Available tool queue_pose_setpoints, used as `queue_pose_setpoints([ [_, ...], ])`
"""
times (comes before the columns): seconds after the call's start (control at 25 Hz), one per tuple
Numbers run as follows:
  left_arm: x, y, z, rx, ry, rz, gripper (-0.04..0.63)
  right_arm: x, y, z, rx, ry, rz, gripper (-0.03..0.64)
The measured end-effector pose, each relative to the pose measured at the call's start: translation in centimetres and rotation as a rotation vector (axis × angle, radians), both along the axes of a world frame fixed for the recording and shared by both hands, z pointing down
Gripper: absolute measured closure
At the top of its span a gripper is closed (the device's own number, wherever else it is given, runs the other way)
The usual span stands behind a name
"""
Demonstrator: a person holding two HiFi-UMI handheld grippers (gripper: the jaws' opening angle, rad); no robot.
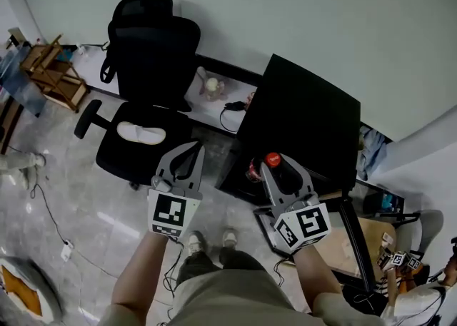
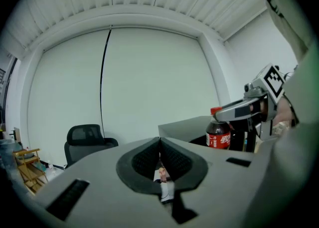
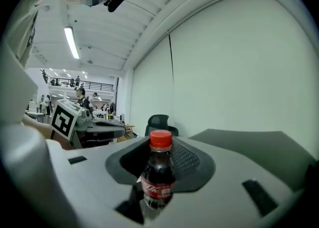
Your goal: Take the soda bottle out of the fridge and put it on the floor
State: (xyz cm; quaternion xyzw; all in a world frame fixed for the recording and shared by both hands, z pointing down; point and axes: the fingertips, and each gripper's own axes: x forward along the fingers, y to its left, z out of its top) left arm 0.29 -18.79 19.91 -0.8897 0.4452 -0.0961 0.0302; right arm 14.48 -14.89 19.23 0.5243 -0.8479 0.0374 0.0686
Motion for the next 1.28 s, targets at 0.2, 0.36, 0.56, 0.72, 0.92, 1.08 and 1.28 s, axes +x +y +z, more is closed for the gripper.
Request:
queue_pose_setpoints([
  [0.2,-0.5,2.6,-4.4,0.056,-0.040,0.007,0.589,-0.6,1.1,-5.1,0.025,-0.017,-0.056,0.508],
  [0.36,-1.5,3.8,-6.9,0.080,-0.050,0.003,0.589,-1.2,1.6,-9.1,0.046,-0.028,-0.086,0.508],
  [0.56,-3.7,5.8,-10.0,0.132,-0.035,-0.042,0.589,-2.9,3.1,-12.1,0.085,0.007,-0.131,0.508],
  [0.72,-5.3,7.3,-11.6,0.126,-0.009,-0.085,0.589,-4.1,4.5,-13.0,0.095,0.013,-0.176,0.508],
  [0.92,-6.8,7.8,-10.9,0.098,-0.017,-0.115,0.589,-5.3,5.4,-12.7,0.082,0.006,-0.207,0.508],
  [1.08,-8.0,7.6,-9.9,0.090,-0.033,-0.150,0.589,-6.3,5.2,-11.3,0.061,-0.008,-0.240,0.508],
  [1.28,-9.9,7.3,-6.9,0.064,-0.079,-0.198,0.589,-9.0,4.9,-8.8,0.044,-0.027,-0.313,0.508],
])
